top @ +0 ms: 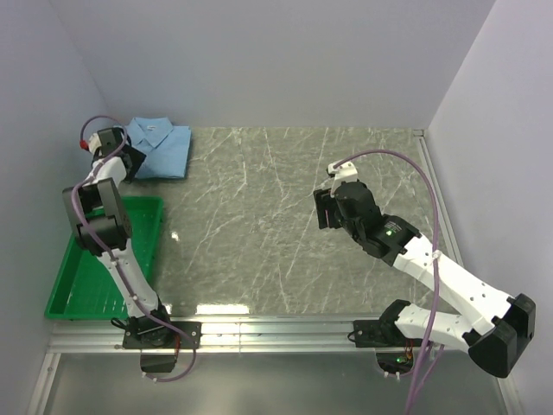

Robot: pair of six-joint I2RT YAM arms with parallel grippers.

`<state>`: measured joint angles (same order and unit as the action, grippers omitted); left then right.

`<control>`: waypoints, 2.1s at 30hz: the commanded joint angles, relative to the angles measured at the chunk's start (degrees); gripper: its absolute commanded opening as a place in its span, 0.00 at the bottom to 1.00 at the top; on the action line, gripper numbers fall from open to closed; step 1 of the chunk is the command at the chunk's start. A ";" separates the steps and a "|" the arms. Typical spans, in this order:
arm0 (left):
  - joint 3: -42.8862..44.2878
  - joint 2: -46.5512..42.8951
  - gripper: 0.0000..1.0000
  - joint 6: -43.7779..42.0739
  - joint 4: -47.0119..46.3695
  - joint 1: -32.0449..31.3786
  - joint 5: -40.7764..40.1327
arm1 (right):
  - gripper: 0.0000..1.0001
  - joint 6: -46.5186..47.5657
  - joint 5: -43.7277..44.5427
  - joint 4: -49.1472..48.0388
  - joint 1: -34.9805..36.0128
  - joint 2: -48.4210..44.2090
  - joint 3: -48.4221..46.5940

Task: Fold and stack the long sleeve shirts
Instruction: Neatly place the folded shirt to the corner

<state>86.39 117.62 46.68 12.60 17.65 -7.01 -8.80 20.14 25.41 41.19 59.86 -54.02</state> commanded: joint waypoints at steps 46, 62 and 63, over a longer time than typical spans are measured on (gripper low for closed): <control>-48.85 -121.47 0.99 -18.64 17.37 -25.82 -28.06 | 0.92 -4.47 29.51 -2.65 -0.58 -42.89 15.61; -51.50 -118.06 0.99 -17.06 16.67 -25.74 -28.50 | 0.94 -3.51 29.25 -4.14 -0.58 -44.04 16.49; -51.50 -118.06 0.99 -17.14 16.49 -25.74 -28.42 | 0.94 -3.59 29.08 -3.97 -0.58 -43.86 16.23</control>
<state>33.36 0.21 28.82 30.70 -8.08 -34.83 -12.71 48.77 23.11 40.84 14.92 -37.78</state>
